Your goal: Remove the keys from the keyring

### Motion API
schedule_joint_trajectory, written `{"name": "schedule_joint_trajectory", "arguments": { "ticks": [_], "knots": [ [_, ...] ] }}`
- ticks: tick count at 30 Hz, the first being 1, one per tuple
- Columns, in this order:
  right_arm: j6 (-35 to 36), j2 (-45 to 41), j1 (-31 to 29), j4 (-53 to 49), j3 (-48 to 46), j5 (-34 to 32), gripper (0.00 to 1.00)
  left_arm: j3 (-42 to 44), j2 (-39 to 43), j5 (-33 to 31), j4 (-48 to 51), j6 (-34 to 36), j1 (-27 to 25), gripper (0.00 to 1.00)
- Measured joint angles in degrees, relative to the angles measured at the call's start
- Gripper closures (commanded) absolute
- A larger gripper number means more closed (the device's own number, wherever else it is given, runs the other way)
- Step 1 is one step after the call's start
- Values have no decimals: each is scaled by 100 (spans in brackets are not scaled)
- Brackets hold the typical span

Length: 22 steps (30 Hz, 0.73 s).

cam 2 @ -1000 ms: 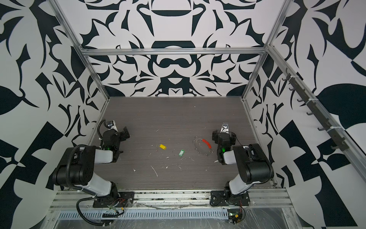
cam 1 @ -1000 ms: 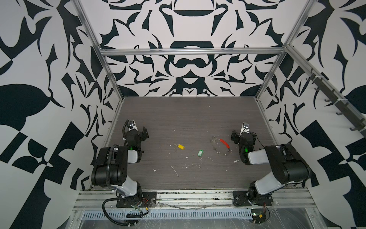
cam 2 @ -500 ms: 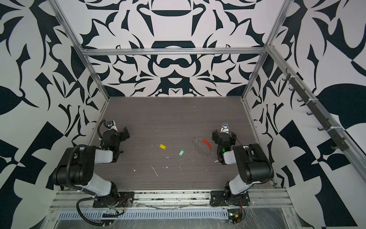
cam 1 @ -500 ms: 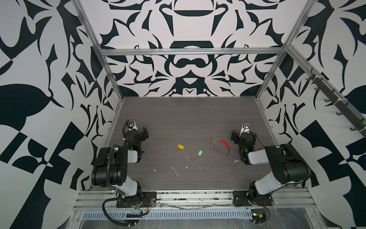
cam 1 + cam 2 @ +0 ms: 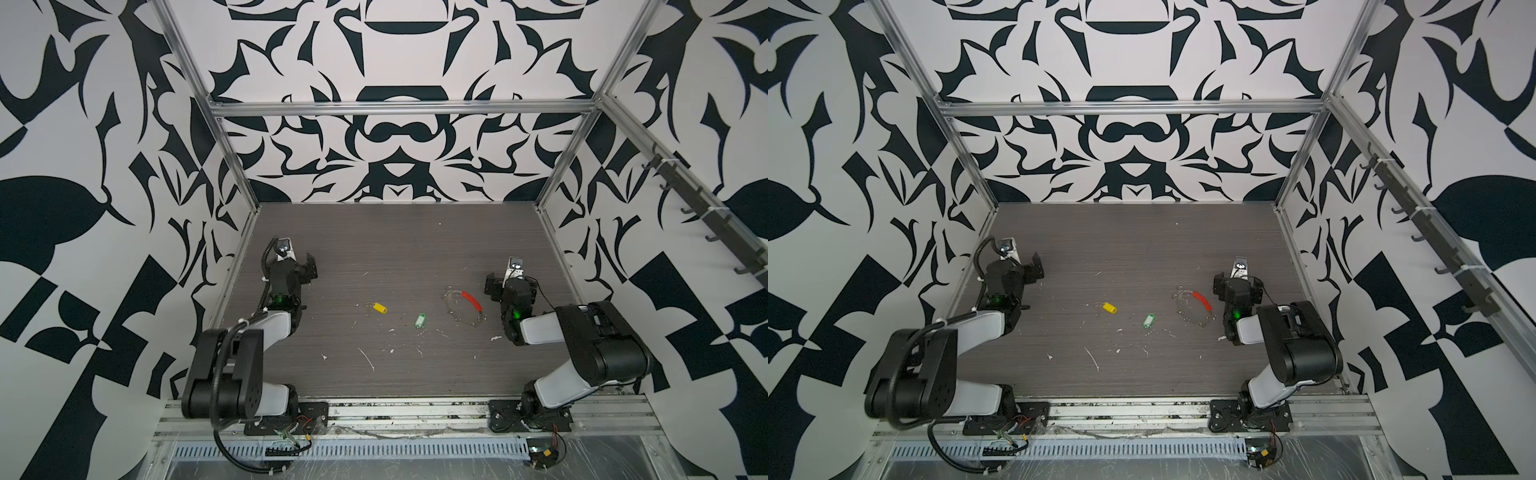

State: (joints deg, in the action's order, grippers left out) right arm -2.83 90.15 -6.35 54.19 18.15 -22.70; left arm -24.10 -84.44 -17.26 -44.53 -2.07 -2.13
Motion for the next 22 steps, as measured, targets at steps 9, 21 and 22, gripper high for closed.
{"name": "schedule_joint_trajectory", "arguments": {
  "ticks": [9, 21, 22],
  "knots": [
    [0, 0, -2, 0, 0, 0, 1, 426, -564, 328, -651, -374, 566, 1],
    [28, 2, -26, -42, 2, 70, 0, 422, -562, 385, -841, -455, 562, 1],
    [28, 2, -28, -39, 2, 72, 0, 422, -562, 382, -841, -457, 560, 1]
  ]
}}
